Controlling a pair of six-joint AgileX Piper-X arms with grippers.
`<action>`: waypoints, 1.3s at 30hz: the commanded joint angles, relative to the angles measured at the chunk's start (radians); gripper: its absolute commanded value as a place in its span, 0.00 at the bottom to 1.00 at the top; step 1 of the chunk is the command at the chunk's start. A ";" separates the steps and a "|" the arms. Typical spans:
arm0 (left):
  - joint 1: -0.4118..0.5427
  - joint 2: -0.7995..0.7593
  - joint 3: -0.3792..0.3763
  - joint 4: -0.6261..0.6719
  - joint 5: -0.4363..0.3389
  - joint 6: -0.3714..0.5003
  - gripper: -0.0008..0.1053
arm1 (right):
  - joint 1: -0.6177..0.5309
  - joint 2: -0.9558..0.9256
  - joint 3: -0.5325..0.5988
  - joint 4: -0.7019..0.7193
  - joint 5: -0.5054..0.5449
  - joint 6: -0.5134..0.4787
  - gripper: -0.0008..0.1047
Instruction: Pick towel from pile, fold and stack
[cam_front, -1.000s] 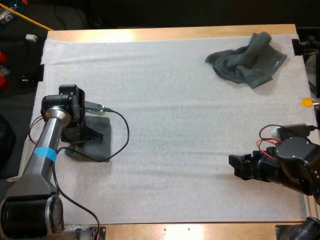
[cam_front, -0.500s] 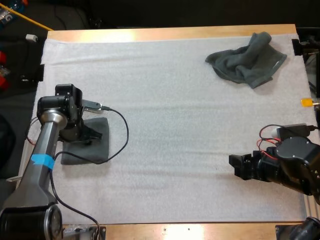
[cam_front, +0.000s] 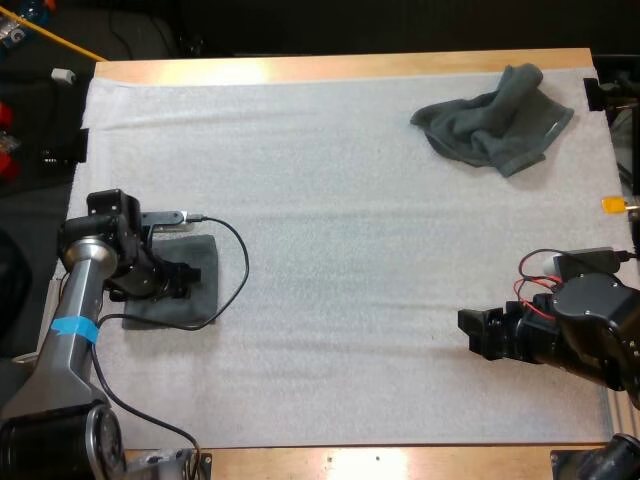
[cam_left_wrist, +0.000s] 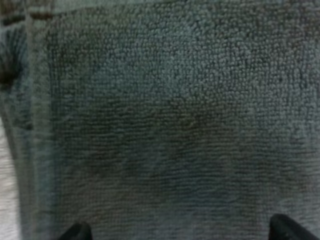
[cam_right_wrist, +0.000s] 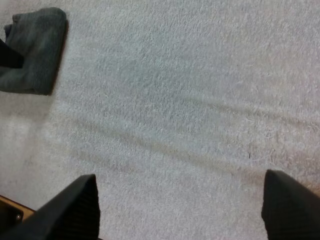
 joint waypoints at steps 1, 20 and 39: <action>-0.003 0.014 0.005 -0.011 0.038 -0.013 0.63 | -0.003 -0.002 -0.003 -0.002 -0.009 0.004 0.63; -0.003 0.060 -0.110 0.082 0.110 -0.042 0.63 | -0.003 -0.002 -0.003 -0.002 -0.009 0.012 0.63; -0.003 -0.318 -0.206 0.146 0.379 -0.042 0.63 | -0.016 0.018 -0.003 -0.140 0.092 -0.064 0.63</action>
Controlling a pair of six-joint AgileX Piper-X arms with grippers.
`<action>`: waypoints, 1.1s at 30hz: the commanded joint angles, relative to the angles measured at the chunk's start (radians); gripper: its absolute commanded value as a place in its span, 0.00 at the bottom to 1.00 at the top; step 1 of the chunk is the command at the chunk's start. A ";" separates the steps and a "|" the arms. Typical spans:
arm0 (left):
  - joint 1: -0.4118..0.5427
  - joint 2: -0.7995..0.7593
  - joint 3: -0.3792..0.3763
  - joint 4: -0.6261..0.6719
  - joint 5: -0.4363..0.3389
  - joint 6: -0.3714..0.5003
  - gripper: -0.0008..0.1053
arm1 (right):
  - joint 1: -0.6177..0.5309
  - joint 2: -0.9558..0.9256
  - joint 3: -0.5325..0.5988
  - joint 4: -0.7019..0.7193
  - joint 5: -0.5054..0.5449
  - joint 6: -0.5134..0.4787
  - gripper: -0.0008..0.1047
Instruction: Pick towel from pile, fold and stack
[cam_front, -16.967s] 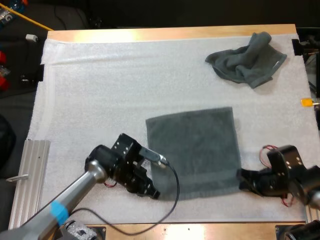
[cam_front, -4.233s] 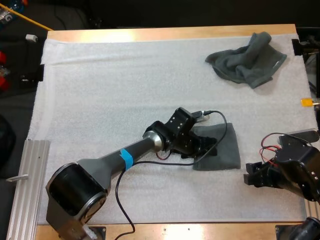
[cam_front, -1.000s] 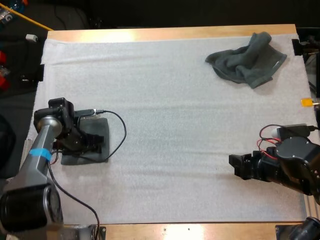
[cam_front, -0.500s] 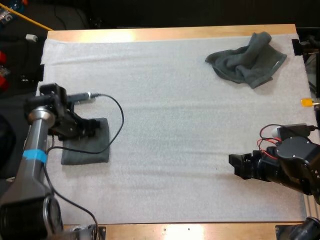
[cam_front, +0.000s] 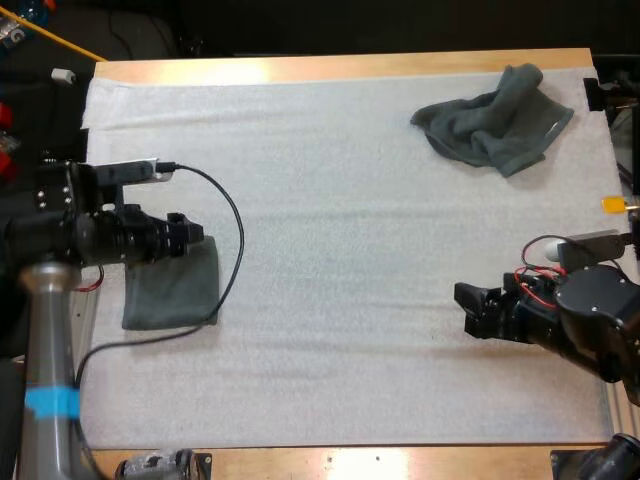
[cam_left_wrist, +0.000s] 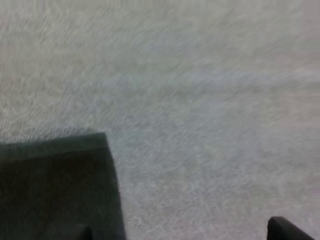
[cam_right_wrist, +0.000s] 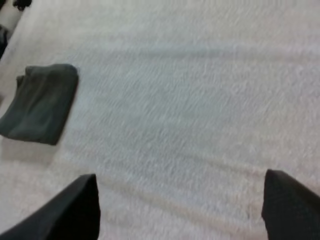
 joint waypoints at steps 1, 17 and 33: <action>-0.003 -0.037 -0.004 0.016 0.013 -0.008 0.63 | -0.017 0.014 -0.003 -0.013 0.006 -0.018 0.63; -0.120 -0.288 -0.004 0.064 -0.031 -0.003 0.63 | -0.338 0.072 -0.003 0.030 -0.003 -0.188 0.63; -0.120 -0.367 -0.004 0.111 -0.027 0.014 0.63 | -0.699 -0.082 -0.003 0.194 -0.003 -0.365 0.63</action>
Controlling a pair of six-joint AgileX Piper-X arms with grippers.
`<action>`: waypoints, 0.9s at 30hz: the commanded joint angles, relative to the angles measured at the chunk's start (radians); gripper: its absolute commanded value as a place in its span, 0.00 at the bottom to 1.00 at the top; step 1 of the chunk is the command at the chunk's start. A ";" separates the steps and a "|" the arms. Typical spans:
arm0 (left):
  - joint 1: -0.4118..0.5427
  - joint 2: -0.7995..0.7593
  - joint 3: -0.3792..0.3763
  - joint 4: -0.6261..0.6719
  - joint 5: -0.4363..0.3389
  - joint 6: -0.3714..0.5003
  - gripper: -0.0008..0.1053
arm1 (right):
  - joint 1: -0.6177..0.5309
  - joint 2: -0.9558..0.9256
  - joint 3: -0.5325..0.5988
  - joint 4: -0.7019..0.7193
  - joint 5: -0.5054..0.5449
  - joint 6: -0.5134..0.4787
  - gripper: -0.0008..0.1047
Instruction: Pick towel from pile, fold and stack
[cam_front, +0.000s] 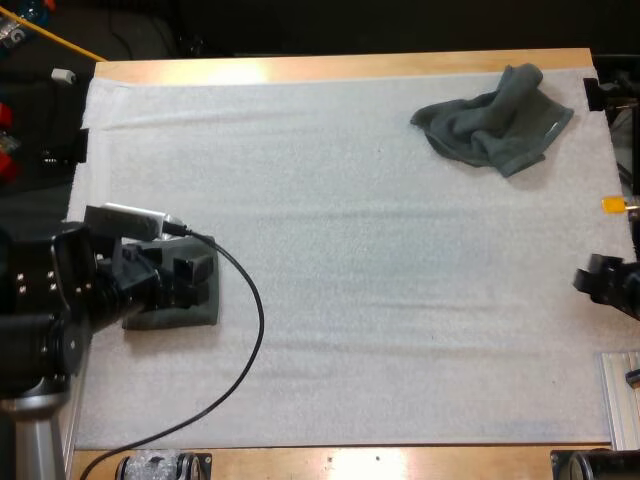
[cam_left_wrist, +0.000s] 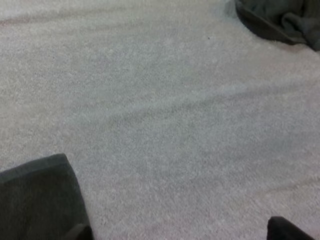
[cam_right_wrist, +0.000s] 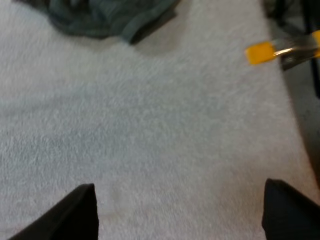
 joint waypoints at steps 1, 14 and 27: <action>-0.004 -0.019 -0.004 0.008 -0.008 0.007 0.63 | -0.012 -0.023 -0.003 0.017 -0.002 -0.016 0.63; -0.004 -0.218 -0.004 0.078 -0.039 0.007 0.63 | -0.019 -0.238 -0.003 0.158 -0.002 -0.053 0.63; -0.004 -0.475 -0.004 0.170 -0.084 0.005 0.63 | -0.019 -0.507 -0.003 0.258 -0.002 -0.053 0.63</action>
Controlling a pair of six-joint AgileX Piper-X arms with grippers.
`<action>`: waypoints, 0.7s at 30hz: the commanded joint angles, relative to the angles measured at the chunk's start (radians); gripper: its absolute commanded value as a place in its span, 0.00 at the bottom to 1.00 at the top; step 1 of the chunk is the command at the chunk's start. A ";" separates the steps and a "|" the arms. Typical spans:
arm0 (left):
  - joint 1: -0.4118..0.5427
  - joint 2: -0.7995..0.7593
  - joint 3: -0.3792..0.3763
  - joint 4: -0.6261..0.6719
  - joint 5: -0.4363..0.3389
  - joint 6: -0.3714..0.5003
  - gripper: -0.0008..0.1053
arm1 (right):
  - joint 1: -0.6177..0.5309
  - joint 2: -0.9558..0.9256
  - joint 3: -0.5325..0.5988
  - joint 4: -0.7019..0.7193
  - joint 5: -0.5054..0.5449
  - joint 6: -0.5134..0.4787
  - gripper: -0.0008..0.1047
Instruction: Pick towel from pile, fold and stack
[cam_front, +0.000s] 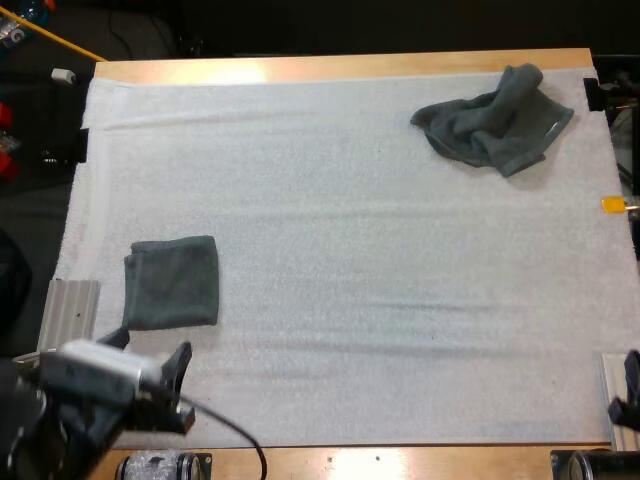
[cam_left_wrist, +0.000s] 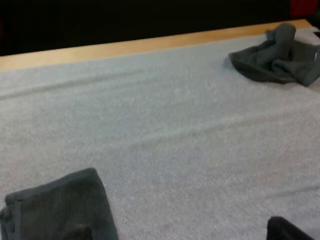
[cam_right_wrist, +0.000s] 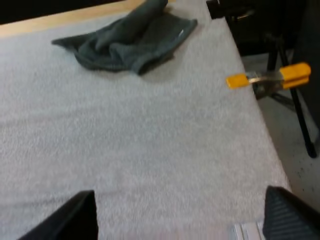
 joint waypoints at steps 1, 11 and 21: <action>-0.004 -0.031 -0.003 0.022 -0.006 0.004 0.63 | -0.004 -0.024 -0.003 0.012 -0.002 -0.012 0.63; -0.004 -0.323 0.103 0.140 -0.080 0.073 0.63 | -0.004 -0.151 -0.003 0.030 -0.002 -0.005 0.63; -0.003 -0.531 0.176 0.154 -0.084 0.068 0.63 | -0.004 -0.204 -0.003 0.037 -0.002 -0.005 0.63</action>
